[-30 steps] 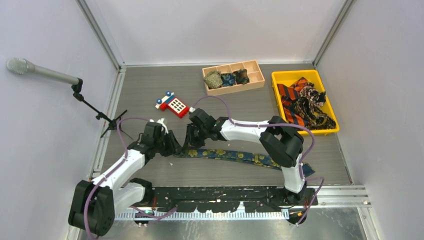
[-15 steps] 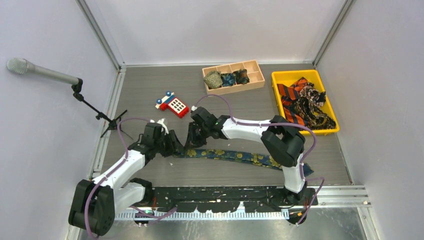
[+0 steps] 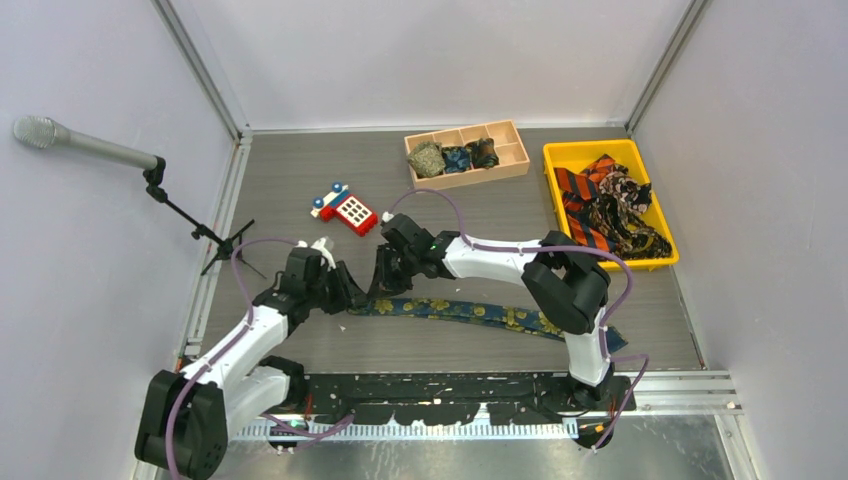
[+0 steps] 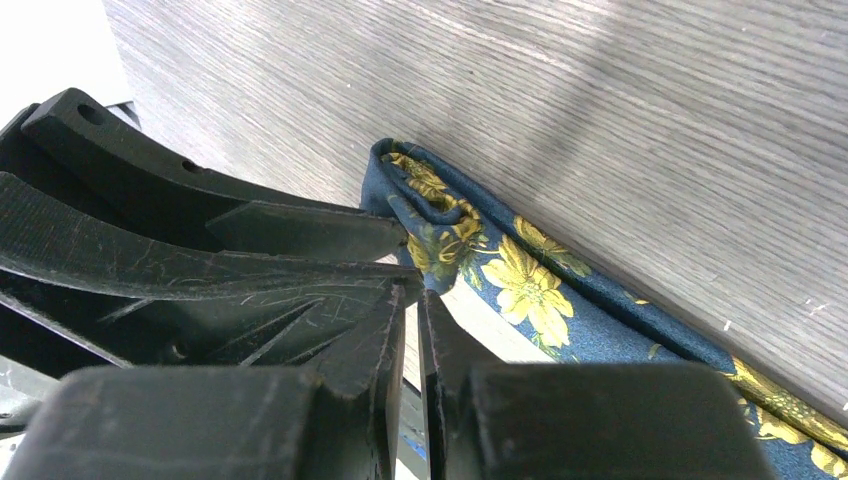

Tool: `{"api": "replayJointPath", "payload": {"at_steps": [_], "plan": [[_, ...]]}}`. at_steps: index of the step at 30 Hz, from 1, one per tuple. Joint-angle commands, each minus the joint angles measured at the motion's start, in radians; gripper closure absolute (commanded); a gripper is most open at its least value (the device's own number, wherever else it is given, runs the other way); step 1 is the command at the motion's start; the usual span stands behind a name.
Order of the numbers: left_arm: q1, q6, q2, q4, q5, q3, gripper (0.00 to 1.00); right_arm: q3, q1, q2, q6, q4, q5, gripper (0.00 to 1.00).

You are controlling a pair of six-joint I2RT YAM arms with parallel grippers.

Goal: Roll the ties
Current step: Roll the tie at the center of the board.

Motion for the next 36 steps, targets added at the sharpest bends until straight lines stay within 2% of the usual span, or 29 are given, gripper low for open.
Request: {"api": "replayJointPath", "payload": {"at_steps": [1, 4, 12, 36], "plan": [[-0.005, -0.014, -0.032, 0.038, 0.042, 0.003, 0.71, 0.009, 0.01, -0.031, -0.007, 0.043, -0.006, 0.84], [-0.004, -0.016, -0.036, 0.035, 0.042, 0.002, 0.76, 0.01, 0.01, -0.027, -0.004, 0.045, -0.009, 0.84], [-0.004, -0.014, -0.024, 0.036, 0.04, 0.0, 0.99, 0.015, 0.011, -0.011, 0.006, 0.059, -0.023, 0.84], [-0.004, -0.007, -0.064, 0.034, 0.054, -0.012, 1.0, 0.048, 0.017, 0.094, 0.05, 0.12, -0.053, 0.84]]}}
